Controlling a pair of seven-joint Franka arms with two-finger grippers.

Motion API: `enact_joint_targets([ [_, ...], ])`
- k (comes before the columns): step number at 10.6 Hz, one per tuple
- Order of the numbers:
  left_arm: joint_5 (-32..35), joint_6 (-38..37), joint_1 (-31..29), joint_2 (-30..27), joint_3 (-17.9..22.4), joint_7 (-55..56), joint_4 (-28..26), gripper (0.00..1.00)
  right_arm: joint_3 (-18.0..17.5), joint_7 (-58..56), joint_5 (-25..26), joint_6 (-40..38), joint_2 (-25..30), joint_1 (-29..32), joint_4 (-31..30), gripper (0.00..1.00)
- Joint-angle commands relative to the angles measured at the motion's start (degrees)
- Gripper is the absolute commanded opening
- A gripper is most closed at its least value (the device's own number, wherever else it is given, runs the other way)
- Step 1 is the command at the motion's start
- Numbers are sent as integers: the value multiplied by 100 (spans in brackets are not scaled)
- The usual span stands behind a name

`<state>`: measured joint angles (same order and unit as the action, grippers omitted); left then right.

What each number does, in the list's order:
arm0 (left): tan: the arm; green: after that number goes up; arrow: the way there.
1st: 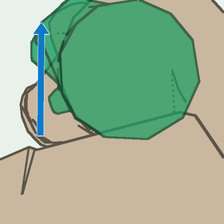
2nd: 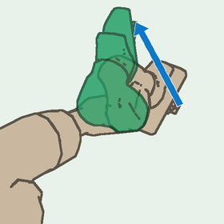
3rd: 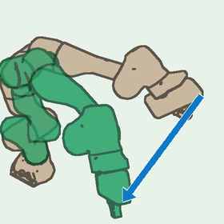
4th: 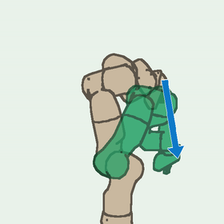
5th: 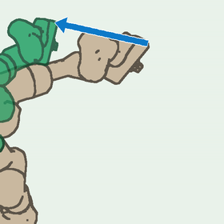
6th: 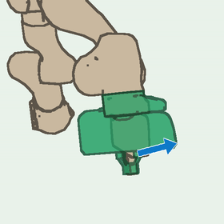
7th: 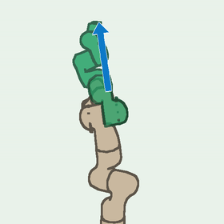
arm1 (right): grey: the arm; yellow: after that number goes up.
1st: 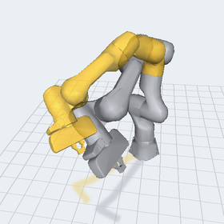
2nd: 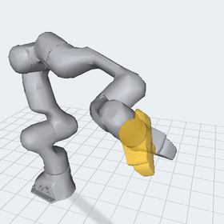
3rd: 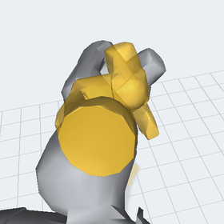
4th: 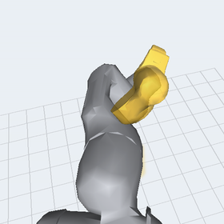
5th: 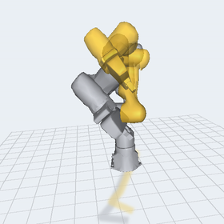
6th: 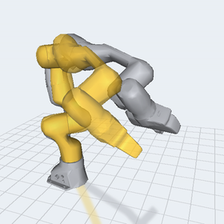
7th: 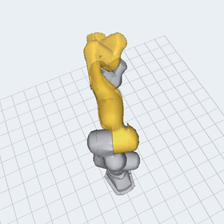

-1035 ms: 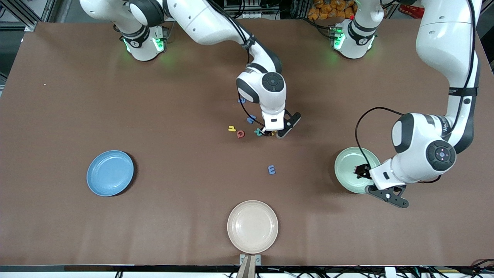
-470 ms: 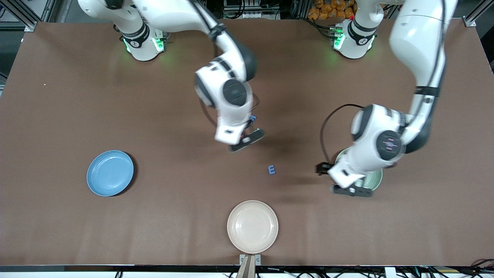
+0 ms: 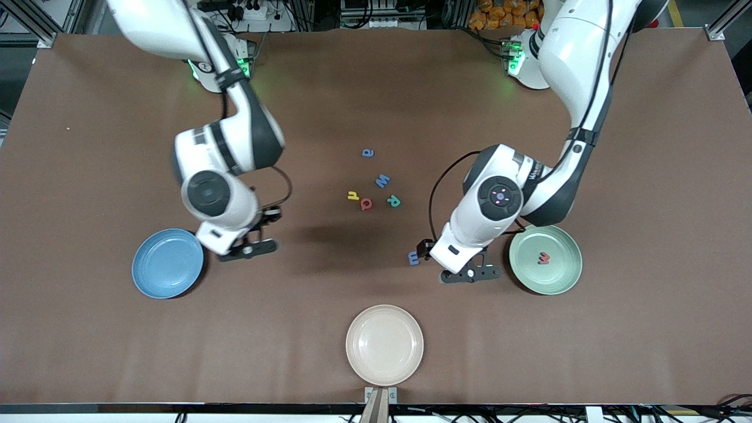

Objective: Sort uppercase to blue plate, lowercase to green plate
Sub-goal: 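Carry the yellow H to the blue plate while the left gripper reaches the m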

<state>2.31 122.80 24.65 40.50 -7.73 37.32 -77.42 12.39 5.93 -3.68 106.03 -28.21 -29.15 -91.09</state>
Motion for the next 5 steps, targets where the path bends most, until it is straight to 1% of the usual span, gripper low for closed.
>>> enact_joint_targets([
  [1,-46,-11,977,482,901,364,551,100,-141,-965,43,76,-16,1056,-234,0],
  [2,-55,-2,1259,650,1184,373,683,100,-149,-1510,43,102,-157,1460,-216,0],
  [4,-99,216,1358,896,1187,757,851,100,-150,-2391,52,259,-386,2025,-181,0],
  [5,-99,322,1376,1028,1195,820,921,100,-150,-2473,61,443,-483,2097,-163,0],
])
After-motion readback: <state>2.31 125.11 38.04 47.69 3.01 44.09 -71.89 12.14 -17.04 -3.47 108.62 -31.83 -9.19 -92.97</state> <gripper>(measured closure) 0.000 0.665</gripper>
